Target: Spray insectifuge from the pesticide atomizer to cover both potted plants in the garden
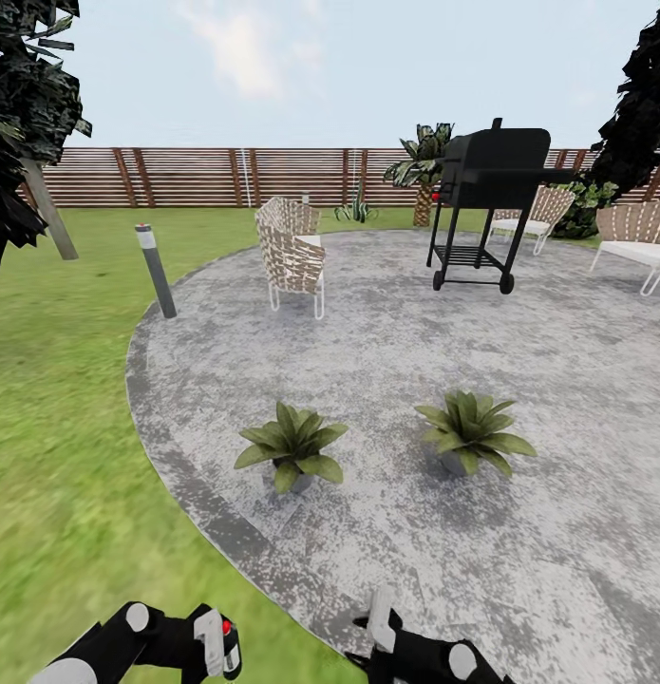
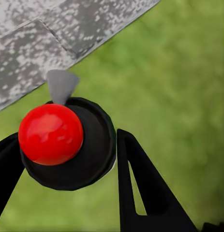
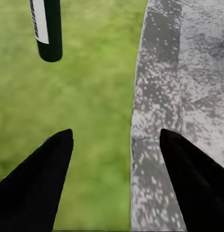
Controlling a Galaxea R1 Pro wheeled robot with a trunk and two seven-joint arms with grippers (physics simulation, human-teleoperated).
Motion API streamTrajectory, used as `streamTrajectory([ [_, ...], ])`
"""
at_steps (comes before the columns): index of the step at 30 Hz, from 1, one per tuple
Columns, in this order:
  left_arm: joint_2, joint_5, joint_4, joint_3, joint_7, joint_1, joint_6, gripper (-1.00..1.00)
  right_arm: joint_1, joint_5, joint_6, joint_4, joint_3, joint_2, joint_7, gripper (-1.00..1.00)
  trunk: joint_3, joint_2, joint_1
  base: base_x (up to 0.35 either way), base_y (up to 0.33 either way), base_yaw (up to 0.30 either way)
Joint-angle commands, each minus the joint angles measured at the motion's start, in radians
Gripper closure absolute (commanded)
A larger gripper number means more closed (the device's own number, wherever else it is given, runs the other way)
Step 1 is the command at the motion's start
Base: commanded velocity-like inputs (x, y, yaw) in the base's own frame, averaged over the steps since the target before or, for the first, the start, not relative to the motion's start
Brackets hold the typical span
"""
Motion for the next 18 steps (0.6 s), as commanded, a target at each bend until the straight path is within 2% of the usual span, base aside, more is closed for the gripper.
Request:
streamTrajectory([
  [1,-0.001,-0.009,-0.001,0.008,-0.004,0.0,-0.004,1.0,0.0,0.009,0.009,-0.005,-0.001,0.003,0.003,1.0,-0.001,0.0,0.0,0.0,0.0,0.0],
  [2,-0.001,-0.009,-0.002,0.008,-0.005,0.0,-0.005,1.0,-0.001,0.009,0.018,-0.008,-0.001,0.004,0.005,1.0,-0.001,0.0,0.0,0.0,0.0,0.0],
  [4,-0.031,-0.031,-0.004,-0.029,-0.005,0.0,-0.004,1.0,-0.008,0.01,0.034,-0.033,0.003,0.009,0.02,1.0,-0.001,0.0,0.0,0.0,0.0,0.0],
  [8,-0.048,-0.038,-0.007,-0.041,-0.005,0.0,-0.005,1.0,-0.015,0.008,0.036,-0.058,0.07,0.02,0.057,1.0,-0.001,0.0,0.0,0.0,0.0,0.0],
  [10,-0.051,-0.044,-0.017,-0.042,-0.005,0.0,-0.005,1.0,-0.016,0.008,0.036,-0.07,0.091,0.03,0.062,1.0,-0.001,0.0,0.0,0.0,0.0,0.0],
  [13,-0.059,-0.071,-0.027,-0.042,-0.005,0.0,-0.005,1.0,-0.017,0.008,0.036,-0.078,0.103,0.045,0.065,1.0,-0.001,0.0,0.0,0.0,0.0,0.0],
  [18,-0.092,-0.103,-0.031,-0.043,-0.006,0.0,-0.006,1.0,-0.02,0.008,0.038,-0.098,0.107,0.062,0.066,1.0,-0.001,0.0,0.0,0.0,0.0,0.0],
])
